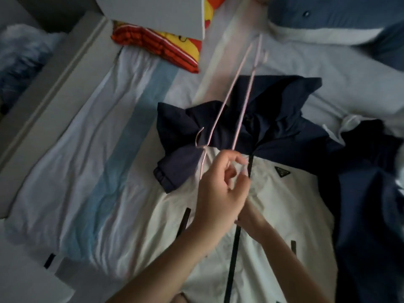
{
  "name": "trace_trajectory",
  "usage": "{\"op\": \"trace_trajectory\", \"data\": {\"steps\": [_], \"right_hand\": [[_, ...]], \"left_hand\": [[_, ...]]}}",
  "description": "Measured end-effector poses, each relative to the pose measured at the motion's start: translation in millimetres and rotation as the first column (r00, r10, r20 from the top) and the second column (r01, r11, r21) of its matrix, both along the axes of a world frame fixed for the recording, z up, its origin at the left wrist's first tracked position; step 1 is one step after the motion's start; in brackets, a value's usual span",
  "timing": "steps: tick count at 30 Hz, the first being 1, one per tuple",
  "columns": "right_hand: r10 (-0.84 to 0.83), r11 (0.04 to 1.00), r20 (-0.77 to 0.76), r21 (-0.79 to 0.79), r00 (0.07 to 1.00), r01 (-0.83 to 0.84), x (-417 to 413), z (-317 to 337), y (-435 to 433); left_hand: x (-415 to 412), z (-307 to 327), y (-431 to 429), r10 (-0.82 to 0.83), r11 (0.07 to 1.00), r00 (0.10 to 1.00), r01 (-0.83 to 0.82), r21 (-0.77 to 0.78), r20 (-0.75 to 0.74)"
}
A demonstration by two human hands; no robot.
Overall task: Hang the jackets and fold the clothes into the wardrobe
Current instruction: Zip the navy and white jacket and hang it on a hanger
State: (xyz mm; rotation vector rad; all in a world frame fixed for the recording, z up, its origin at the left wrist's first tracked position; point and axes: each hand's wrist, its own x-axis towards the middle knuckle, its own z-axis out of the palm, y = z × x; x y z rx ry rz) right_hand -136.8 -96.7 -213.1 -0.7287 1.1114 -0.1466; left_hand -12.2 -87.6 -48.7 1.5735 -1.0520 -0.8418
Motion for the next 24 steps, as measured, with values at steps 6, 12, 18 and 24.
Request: {"op": "trace_trajectory", "data": {"steps": [6, 12, 18, 24], "right_hand": [[-0.526, 0.849, 0.295, 0.241, 0.798, 0.47, -34.5, 35.9, -17.0], [-0.604, 0.797, 0.242, 0.173, 0.76, 0.578, -62.9, 41.3, -39.3], [-0.262, 0.963, -0.103, 0.042, 0.96, 0.267, -42.3, 22.8, -11.5], [-0.636, 0.749, -0.275, 0.006, 0.721, 0.663, -16.1, -8.3, 27.2]], "left_hand": [[-46.3, -28.6, 3.8, -0.165, 0.978, 0.967, 0.186, 0.099, -0.193], [-49.0, -42.6, 19.7, -0.043, 0.922, 0.867, 0.226, 0.314, -0.497], [-41.6, -55.3, 39.8, -0.015, 0.865, 0.81, 0.304, 0.399, -0.587], [-18.6, -71.0, 25.7, 0.269, 0.804, 0.63, 0.269, 0.53, -0.728]]}}
